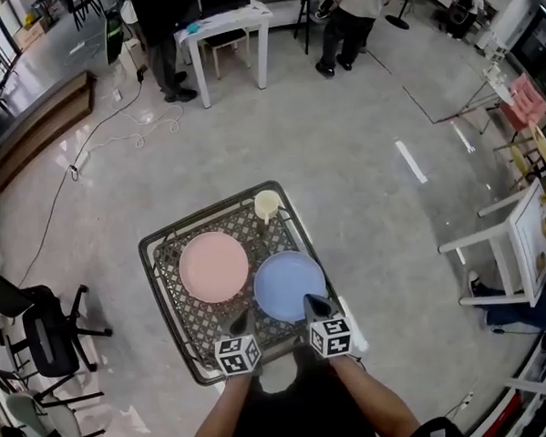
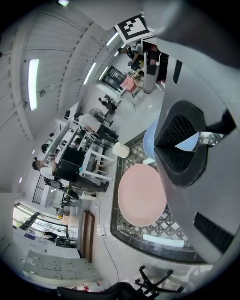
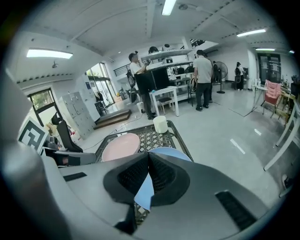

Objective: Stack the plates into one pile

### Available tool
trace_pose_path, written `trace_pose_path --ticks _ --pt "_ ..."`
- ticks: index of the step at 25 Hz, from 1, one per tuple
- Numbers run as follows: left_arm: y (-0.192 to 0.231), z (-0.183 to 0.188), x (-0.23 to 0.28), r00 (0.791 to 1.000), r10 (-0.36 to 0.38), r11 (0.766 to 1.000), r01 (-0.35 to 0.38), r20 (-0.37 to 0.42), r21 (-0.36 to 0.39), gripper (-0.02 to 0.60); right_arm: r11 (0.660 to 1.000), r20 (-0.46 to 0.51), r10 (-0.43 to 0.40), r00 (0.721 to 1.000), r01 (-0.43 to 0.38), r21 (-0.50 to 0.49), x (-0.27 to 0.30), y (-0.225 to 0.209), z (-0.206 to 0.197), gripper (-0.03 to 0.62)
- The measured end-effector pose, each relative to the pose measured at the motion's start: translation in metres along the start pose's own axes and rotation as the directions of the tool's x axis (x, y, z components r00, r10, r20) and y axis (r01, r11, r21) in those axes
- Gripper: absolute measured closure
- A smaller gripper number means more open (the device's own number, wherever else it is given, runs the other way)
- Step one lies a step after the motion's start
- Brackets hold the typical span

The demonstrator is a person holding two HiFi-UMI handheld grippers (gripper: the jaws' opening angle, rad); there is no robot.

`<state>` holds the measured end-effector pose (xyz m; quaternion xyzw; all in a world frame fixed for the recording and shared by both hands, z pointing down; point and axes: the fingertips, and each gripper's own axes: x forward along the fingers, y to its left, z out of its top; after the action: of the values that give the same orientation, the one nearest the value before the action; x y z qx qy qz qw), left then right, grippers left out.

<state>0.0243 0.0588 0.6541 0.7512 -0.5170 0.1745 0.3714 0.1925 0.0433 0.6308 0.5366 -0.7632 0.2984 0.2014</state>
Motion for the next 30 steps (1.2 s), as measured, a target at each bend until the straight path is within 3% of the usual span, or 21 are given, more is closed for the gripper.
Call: trace_pose_path --ticks 12,18,23,30 --pt "0.011 -0.019 0.064 0.995 0.092 0.990 -0.095 -0.037 -0.101 0.561 0.999 -0.173 0.033 0.984 -0.038 -0.022 0.056 -0.070 -0.033 0.565" --pt "0.012 -0.041 0.092 0.990 0.086 0.988 -0.099 -0.109 -0.121 0.455 0.999 -0.235 0.025 0.972 -0.030 -0.014 0.078 -0.097 -0.050 0.507" --pt "0.022 -0.065 0.109 0.978 0.109 0.982 -0.134 -0.178 -0.131 0.429 1.000 -0.304 -0.015 0.953 0.009 -0.022 0.090 -0.118 -0.070 0.467" --pt "0.037 -0.087 0.126 0.962 0.146 0.972 -0.183 -0.229 -0.150 0.420 1.000 -0.396 -0.021 0.918 0.014 -0.020 0.103 -0.136 -0.099 0.464"
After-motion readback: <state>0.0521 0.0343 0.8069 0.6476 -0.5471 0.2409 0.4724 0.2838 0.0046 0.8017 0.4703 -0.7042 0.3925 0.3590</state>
